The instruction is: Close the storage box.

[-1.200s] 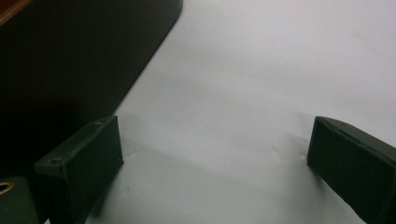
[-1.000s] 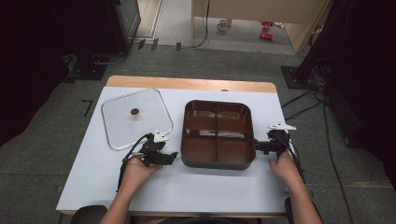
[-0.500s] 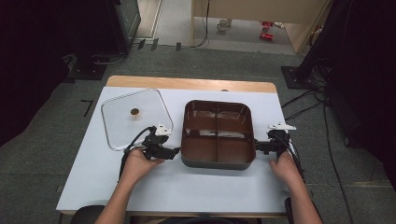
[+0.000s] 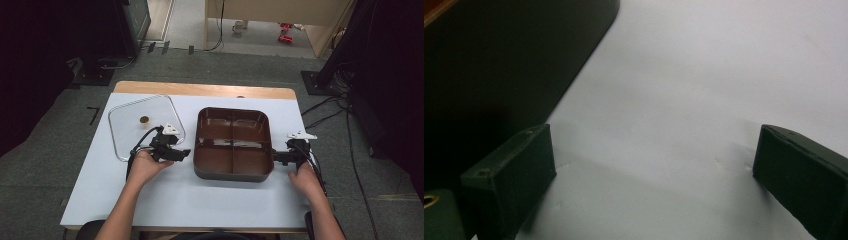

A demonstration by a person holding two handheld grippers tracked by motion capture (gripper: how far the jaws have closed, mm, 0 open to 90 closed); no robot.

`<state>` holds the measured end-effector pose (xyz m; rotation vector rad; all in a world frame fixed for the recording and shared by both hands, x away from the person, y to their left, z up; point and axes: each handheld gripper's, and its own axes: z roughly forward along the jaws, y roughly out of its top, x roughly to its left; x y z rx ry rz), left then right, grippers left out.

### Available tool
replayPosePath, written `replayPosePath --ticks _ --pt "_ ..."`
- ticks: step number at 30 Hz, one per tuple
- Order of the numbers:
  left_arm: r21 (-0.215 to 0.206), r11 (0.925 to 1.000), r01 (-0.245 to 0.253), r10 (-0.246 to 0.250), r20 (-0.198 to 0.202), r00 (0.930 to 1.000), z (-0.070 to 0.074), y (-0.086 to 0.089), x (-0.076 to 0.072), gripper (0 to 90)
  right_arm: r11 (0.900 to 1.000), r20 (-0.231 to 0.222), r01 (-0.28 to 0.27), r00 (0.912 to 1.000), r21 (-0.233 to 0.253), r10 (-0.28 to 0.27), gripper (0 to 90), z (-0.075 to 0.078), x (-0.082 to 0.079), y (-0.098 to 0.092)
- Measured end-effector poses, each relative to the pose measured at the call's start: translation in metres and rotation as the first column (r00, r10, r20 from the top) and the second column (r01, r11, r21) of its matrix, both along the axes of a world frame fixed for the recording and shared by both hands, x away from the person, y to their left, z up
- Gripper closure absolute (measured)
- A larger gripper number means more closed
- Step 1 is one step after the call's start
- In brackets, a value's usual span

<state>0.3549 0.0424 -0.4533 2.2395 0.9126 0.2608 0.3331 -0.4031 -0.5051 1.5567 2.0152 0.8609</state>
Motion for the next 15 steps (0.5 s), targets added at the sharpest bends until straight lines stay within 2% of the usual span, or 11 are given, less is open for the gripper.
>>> replayPosePath --ticks 3,6,11,15 --pt "-0.015 0.9999 -0.007 0.007 0.0 1.0 -0.001 0.002 0.003 34.1 1.0 0.0 0.0 1.0 0.0 0.0 2.6 0.0 0.0 0.0" --pt "0.015 0.9998 -0.01 0.01 0.001 1.0 -0.001 0.003 0.009 34.2 1.0 0.0 0.0 1.0 0.0 0.0 2.6 0.0 0.0 0.0" --pt "0.014 0.9996 -0.023 0.023 0.022 0.9995 0.001 0.007 0.018 34.0 1.0 0.001 0.0 1.0 -0.002 0.0 2.6 0.0 0.0 0.0" --pt "0.017 0.9987 -0.047 0.047 0.015 0.9988 0.0 0.014 0.028 33.9 1.0 0.0 0.001 1.0 -0.001 -0.001 2.6 0.0 0.0 0.0"
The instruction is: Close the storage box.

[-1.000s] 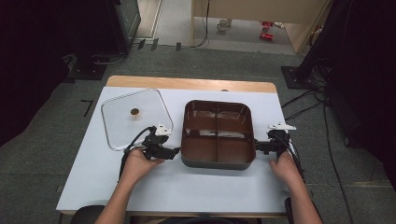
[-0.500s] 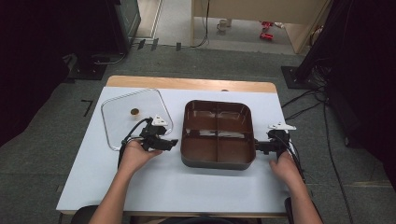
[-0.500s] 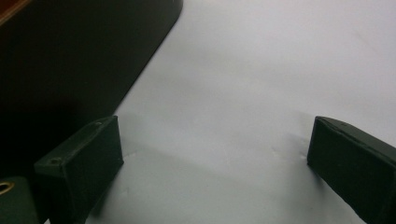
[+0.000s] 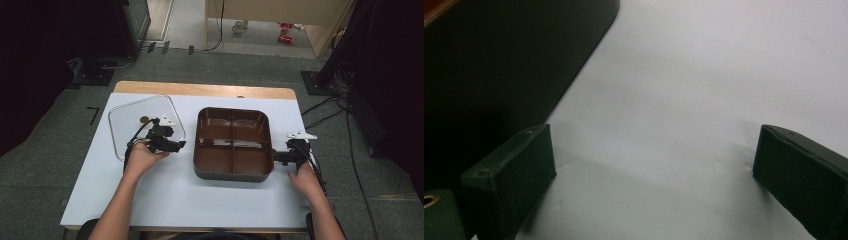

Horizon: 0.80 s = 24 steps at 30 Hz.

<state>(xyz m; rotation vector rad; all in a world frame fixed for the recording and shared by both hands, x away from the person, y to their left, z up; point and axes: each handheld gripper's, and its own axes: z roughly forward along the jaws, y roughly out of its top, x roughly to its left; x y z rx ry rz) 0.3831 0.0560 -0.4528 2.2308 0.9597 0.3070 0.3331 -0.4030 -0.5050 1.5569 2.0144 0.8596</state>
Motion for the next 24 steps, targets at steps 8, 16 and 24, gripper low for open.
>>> replayPosePath --ticks 8,16,24 --pt "-0.005 0.999 -0.045 0.045 0.005 0.999 0.002 0.017 0.012 33.9 1.0 -0.001 -0.001 1.0 0.001 0.001 2.6 0.0 0.0 0.0" --pt "-0.01 0.9956 -0.093 0.093 0.002 0.9957 0.004 0.033 0.024 33.8 1.0 -0.001 0.0 1.0 0.002 0.0 2.6 0.0 0.0 0.0" --pt "-0.024 0.99 -0.139 0.14 0.018 0.9901 0.006 0.055 0.034 33.9 1.0 0.0 -0.001 1.0 0.0 0.001 2.6 0.0 0.0 0.0"
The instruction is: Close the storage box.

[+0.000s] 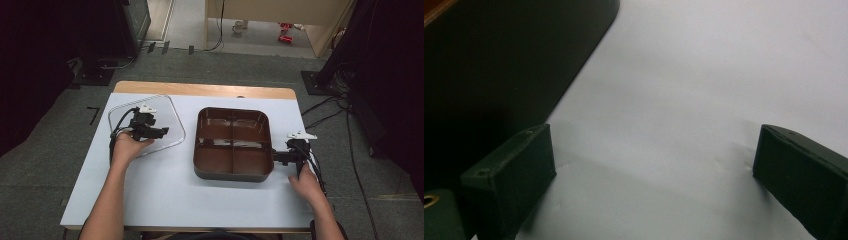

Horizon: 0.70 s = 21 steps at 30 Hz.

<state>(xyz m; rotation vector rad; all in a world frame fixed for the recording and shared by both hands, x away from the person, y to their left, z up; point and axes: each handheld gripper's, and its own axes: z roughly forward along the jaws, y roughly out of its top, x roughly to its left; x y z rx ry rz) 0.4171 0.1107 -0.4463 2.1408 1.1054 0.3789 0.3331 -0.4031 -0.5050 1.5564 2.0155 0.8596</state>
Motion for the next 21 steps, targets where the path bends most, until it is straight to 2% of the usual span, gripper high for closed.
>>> replayPosePath --ticks 1,2,4,5,9,12,16,17,20,21 --pt "-0.017 0.9998 -0.007 0.006 -0.008 1.0 -0.001 0.004 0.002 33.9 1.0 0.0 0.0 1.0 0.0 0.0 2.6 0.0 0.0 0.0" --pt "-0.016 0.9994 -0.029 0.029 -0.006 0.9996 -0.001 0.013 0.005 33.9 1.0 0.0 0.0 1.0 0.0 0.0 2.6 0.0 0.0 0.0" --pt "-0.016 0.9992 -0.038 0.038 0.003 0.9993 -0.001 0.016 0.005 33.9 1.0 0.0 0.0 1.0 0.0 0.0 2.6 0.0 0.0 0.0" --pt "-0.022 0.9981 -0.058 0.059 0.028 0.9979 -0.001 0.023 0.007 33.9 1.0 0.001 0.001 1.0 0.002 -0.001 2.6 0.0 0.0 0.0" --pt "-0.024 0.9961 -0.085 0.086 0.049 0.9951 -0.002 0.032 0.009 34.3 1.0 0.001 0.0 1.0 0.001 0.0 2.6 0.0 0.0 0.0" --pt "-0.009 0.9935 -0.114 0.114 0.044 0.9925 -0.005 0.04 0.015 35.7 1.0 0.001 0.0 1.0 0.001 0.0 2.6 0.0 0.0 0.0" --pt "0.005 0.9911 -0.133 0.133 0.043 0.9902 -0.011 0.042 0.02 36.8 1.0 0.001 0.0 1.0 0.002 0.0 2.6 0.0 0.0 0.0" --pt "0.022 0.9894 -0.144 0.143 0.042 0.9889 -0.015 0.042 0.023 37.1 1.0 0.001 0.0 1.0 0.001 0.0 2.6 0.0 0.0 0.0" --pt "0.035 0.988 -0.15 0.149 0.04 0.9881 -0.019 0.042 0.025 41.7 1.0 0.001 0.0 1.0 0.001 0.0 2.6 0.0 0.0 0.0" --pt "0.059 0.9866 -0.152 0.149 0.046 0.9877 -0.022 0.042 0.026 43.4 1.0 0.001 0.0 1.0 0.001 -0.001 2.6 0.0 0.0 0.0"
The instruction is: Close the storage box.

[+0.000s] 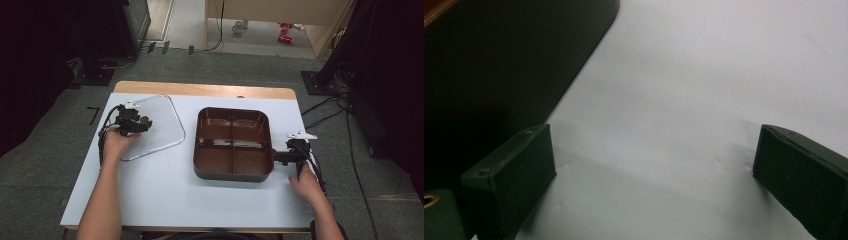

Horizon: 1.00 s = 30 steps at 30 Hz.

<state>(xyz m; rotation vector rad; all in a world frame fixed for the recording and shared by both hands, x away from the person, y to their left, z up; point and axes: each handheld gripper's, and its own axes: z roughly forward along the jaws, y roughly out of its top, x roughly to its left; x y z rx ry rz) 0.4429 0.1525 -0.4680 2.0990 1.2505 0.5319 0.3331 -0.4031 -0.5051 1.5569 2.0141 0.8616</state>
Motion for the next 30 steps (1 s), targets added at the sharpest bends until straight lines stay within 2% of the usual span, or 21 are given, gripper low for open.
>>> replayPosePath --ticks 7,12,15,16,17,20,25,28,30 --pt "-0.002 0.9999 -0.011 0.011 -0.034 0.9994 -0.007 0.001 0.003 47.7 1.0 0.0 0.0 1.0 0.0 0.0 2.6 0.0 0.0 0.0" --pt "-0.03 0.9993 -0.023 0.022 -0.021 0.9995 -0.009 0.002 0.004 55.7 1.0 0.0 0.0 1.0 0.0 0.0 2.6 0.0 0.0 0.0" --pt "-0.037 0.9989 -0.028 0.027 -0.032 0.9991 -0.008 0.002 0.004 58.2 1.0 0.0 0.0 1.0 0.0 0.0 2.6 0.0 0.0 0.0" --pt "-0.062 0.9976 -0.03 0.028 -0.038 0.9989 -0.008 0.004 0.004 58.8 1.0 0.0 0.0 1.0 0.0 0.0 2.6 0.0 0.0 0.0" --pt "-0.063 0.9976 -0.028 0.026 -0.038 0.9989 -0.007 0.005 0.004 58.9 1.0 0.0 0.0 1.0 0.0 0.0 2.6 0.0 0.0 0.0" --pt "-0.043 0.9986 -0.03 0.029 -0.036 0.9989 -0.006 0.003 0.004 59.1 1.0 0.0 -0.001 1.0 0.0 0.001 2.5 0.0 0.0 0.0" --pt "-0.041 0.9988 -0.025 0.023 -0.042 0.9988 -0.004 0.003 0.003 59.2 1.0 0.0 0.0 1.0 0.0 0.0 2.5 0.0 0.0 0.0" --pt "-0.032 0.9994 -0.015 0.014 -0.03 0.9995 0.002 0.001 0.001 59.2 1.0 0.0 0.0 1.0 0.0 0.0 2.6 0.0 0.0 0.0" --pt "-0.049 0.9988 -0.01 0.009 -0.011 0.9999 0.009 -0.001 -0.001 59.3 1.0 0.0 0.0 1.0 0.0 0.0 2.6 0.0 0.0 0.0"
